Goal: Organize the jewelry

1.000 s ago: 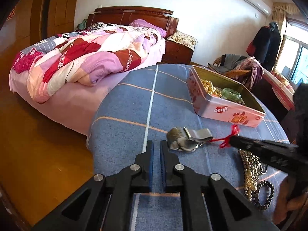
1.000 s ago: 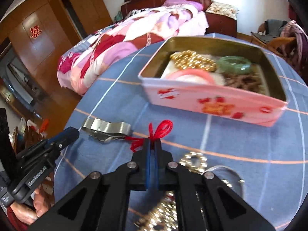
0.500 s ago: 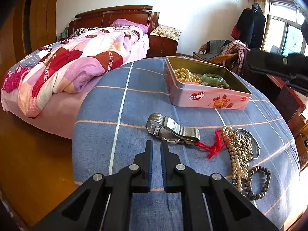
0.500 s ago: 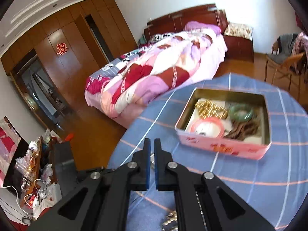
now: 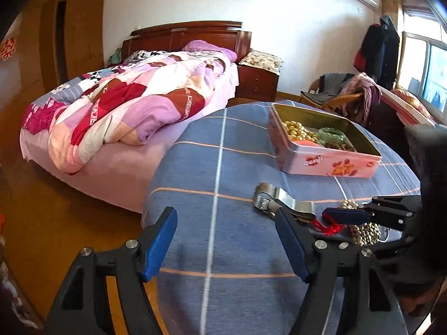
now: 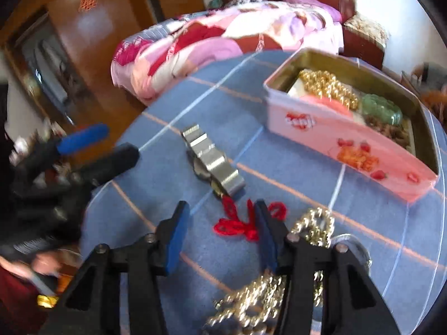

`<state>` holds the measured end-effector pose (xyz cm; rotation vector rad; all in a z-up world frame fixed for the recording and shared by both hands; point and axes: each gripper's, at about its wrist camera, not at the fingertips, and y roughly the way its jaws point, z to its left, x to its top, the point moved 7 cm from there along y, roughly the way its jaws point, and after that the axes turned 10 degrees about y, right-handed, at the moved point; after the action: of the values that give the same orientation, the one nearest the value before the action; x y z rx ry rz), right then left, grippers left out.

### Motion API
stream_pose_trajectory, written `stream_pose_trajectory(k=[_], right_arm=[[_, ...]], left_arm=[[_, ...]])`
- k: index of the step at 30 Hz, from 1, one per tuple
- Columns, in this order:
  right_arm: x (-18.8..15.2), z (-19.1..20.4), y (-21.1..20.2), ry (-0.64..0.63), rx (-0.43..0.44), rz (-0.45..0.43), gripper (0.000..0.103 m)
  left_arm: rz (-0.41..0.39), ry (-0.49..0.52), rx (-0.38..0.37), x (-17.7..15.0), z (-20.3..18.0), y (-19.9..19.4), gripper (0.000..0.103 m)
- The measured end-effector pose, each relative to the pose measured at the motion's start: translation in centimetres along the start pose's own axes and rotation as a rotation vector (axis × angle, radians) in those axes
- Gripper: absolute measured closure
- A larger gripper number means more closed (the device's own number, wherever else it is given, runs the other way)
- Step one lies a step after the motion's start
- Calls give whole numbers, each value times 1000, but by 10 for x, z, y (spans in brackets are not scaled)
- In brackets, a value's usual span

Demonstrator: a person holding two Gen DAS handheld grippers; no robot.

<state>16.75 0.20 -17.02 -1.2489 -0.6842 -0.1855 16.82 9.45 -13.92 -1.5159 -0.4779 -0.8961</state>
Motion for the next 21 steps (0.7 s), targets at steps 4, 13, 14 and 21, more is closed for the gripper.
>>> stream_pose_trajectory(k=[4, 13, 14, 21], right_arm=[[1, -6, -2, 28, 27, 71, 98], [38, -18, -83, 229, 331, -113, 98], [42, -19, -90, 210, 291, -142, 97], [17, -11, -51, 196, 231, -48, 53]], left_arm=[[4, -44, -8, -1, 6, -1, 31], [-7, -55, -33, 2, 3, -1, 31], [-8, -47, -35, 3, 1, -1, 31], [-8, -51, -17, 2, 5, -2, 31]])
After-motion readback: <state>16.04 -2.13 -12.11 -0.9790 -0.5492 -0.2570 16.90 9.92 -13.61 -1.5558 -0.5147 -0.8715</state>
